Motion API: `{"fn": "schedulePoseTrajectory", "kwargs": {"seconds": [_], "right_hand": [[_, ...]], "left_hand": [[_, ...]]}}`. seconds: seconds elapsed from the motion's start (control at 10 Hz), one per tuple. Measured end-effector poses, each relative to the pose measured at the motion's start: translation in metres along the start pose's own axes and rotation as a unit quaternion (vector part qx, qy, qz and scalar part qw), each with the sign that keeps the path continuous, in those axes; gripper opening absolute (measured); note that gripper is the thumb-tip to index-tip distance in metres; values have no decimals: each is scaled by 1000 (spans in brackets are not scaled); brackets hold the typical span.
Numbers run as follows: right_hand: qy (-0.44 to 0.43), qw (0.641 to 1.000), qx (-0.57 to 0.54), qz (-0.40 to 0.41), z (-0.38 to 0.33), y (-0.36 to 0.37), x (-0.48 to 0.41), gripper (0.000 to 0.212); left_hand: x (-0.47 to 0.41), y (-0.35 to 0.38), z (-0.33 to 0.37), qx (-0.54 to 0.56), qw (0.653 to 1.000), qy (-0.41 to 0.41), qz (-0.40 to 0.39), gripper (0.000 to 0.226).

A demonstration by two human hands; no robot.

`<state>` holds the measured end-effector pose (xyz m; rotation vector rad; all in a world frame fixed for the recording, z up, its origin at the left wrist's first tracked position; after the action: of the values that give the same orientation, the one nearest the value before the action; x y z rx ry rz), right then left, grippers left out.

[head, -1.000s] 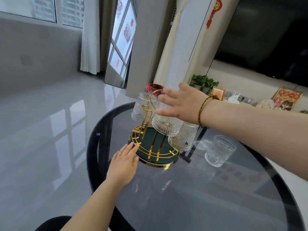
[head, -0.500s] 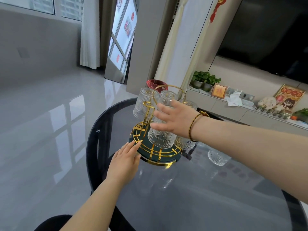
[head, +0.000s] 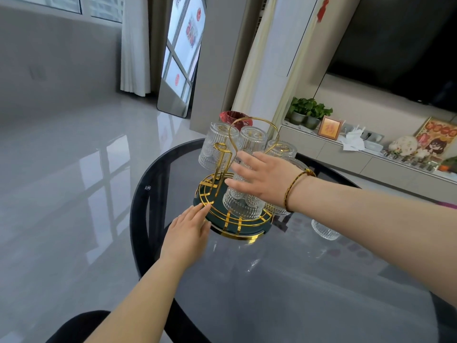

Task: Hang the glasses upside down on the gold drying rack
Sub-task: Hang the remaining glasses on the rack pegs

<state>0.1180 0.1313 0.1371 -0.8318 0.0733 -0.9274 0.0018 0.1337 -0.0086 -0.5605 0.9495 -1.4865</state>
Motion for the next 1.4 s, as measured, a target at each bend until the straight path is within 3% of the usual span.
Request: {"fn": "schedulePoseTrajectory", "kwargs": {"seconds": [0.3, 0.4, 0.5, 0.6, 0.7, 0.8, 0.9, 1.0, 1.3, 1.4], "right_hand": [[7, 1000, -7, 10, -2, -4, 6, 49], [19, 996, 64, 59, -2, -8, 16, 51], [80, 989, 41, 119, 6, -17, 24, 58], [118, 973, -174, 89, 22, -12, 28, 82], [169, 899, -379, 140, 40, -19, 31, 93], [209, 820, -519, 118, 52, -14, 25, 88], [220, 812, -539, 29, 54, 0, 14, 89], [217, 831, -512, -19, 53, 7, 5, 89], [218, 871, -440, 9, 52, 0, -1, 90], [208, 864, -459, 1, 51, 1, -2, 88]], "left_hand": [[1, -1, 2, -4, 1000, -3, -4, 46], [1, -1, 2, -5, 1000, -1, -1, 46], [2, -1, 2, -5, 1000, -2, -1, 46], [2, -1, 2, -6, 1000, -3, -4, 46], [2, -1, 3, -10, 1000, -2, -7, 47], [1, -1, 3, -16, 1000, -4, -10, 48], [1, -1, 3, -19, 1000, -6, -15, 48], [1, -1, 4, -20, 1000, -9, -18, 48], [0, -1, 4, -24, 999, -12, -19, 48], [1, 0, 3, -23, 999, -11, -19, 48]]}}
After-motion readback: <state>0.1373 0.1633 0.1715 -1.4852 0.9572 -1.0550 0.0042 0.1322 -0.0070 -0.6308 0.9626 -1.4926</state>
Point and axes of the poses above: each hand's wrist, its own x-axis away from the middle knuckle, its own y-axis out of the palm, z = x × y, the point moved 4 cm from there along -x, towards the middle knuckle, and after that the axes turned 8 degrees about -x, right-handed, at the moved point
